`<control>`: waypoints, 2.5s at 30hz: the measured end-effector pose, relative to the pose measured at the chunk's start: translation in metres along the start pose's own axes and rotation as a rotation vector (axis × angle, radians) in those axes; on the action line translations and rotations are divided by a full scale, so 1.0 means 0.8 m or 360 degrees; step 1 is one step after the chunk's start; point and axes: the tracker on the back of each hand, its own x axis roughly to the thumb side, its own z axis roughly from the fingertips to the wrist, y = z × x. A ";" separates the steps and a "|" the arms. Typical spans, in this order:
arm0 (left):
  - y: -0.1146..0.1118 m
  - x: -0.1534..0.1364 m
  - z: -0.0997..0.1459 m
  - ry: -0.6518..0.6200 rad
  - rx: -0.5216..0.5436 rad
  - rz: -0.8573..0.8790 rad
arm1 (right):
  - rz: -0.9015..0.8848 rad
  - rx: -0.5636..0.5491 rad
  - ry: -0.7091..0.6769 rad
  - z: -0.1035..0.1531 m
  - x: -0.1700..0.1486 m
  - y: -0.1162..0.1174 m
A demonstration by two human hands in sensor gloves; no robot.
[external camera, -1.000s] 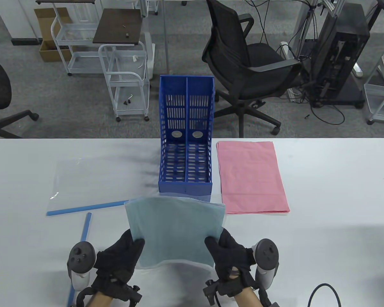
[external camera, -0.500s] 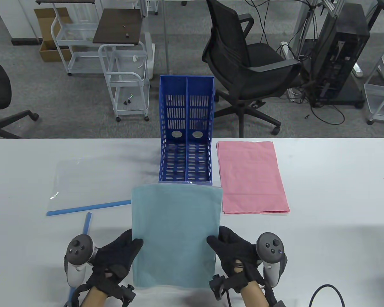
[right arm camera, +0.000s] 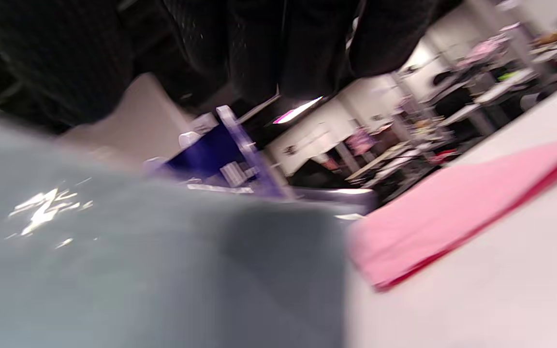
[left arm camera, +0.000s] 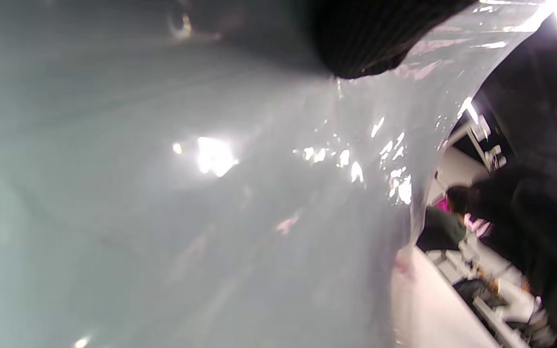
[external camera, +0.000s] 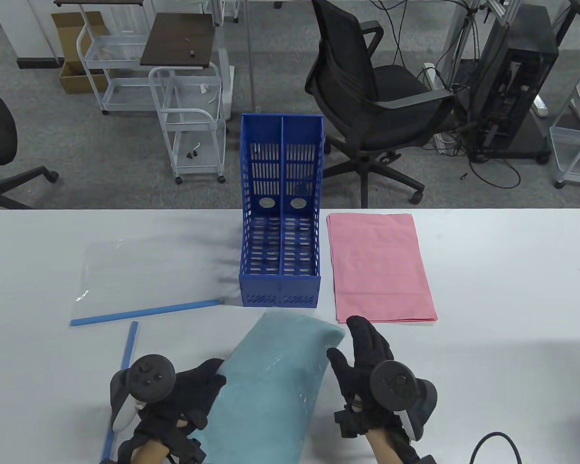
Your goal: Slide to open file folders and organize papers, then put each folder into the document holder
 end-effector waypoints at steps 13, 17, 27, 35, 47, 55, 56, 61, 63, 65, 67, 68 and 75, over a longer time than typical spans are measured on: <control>-0.044 0.020 -0.011 -0.0074 -0.0363 -0.0146 | -0.0187 0.0065 0.0034 0.002 0.011 0.025; -0.039 0.014 -0.012 -0.0006 -0.0288 -0.0126 | -0.0112 0.0117 0.0076 -0.003 0.006 0.035; 0.086 -0.073 0.028 0.0890 0.0489 -0.0316 | 0.0190 0.0175 0.0140 -0.016 -0.006 0.048; 0.086 -0.149 0.025 0.1573 0.0189 -0.0428 | 0.0313 0.0202 0.0125 -0.016 -0.009 0.047; 0.068 -0.136 0.002 0.1548 0.0142 -0.0729 | 0.0320 0.0262 0.0122 -0.017 -0.008 0.050; 0.051 -0.100 -0.017 0.0863 0.0049 0.0231 | 0.0321 0.0339 0.0016 -0.017 -0.002 0.055; 0.046 -0.088 -0.028 0.0702 0.0006 0.0426 | 0.0323 0.0352 -0.0002 -0.016 -0.001 0.056; 0.037 -0.042 -0.068 0.0285 0.0018 0.0945 | 0.0281 0.0490 -0.0117 -0.014 0.002 0.060; 0.038 -0.032 -0.075 0.0195 0.0140 0.1088 | 0.0280 0.0524 -0.0154 -0.013 0.004 0.061; 0.038 -0.029 -0.076 0.0092 0.0299 0.1225 | 0.0261 0.0554 -0.0206 -0.011 0.009 0.062; 0.038 -0.032 -0.075 0.0068 0.0392 0.1300 | 0.0245 0.0566 -0.0252 -0.009 0.012 0.063; 0.040 -0.035 -0.073 0.0057 0.0417 0.1318 | 0.0240 0.0584 -0.0270 -0.008 0.015 0.063; 0.049 -0.057 -0.060 0.0125 0.0590 0.1487 | 0.0187 0.0691 -0.0393 -0.002 0.028 0.071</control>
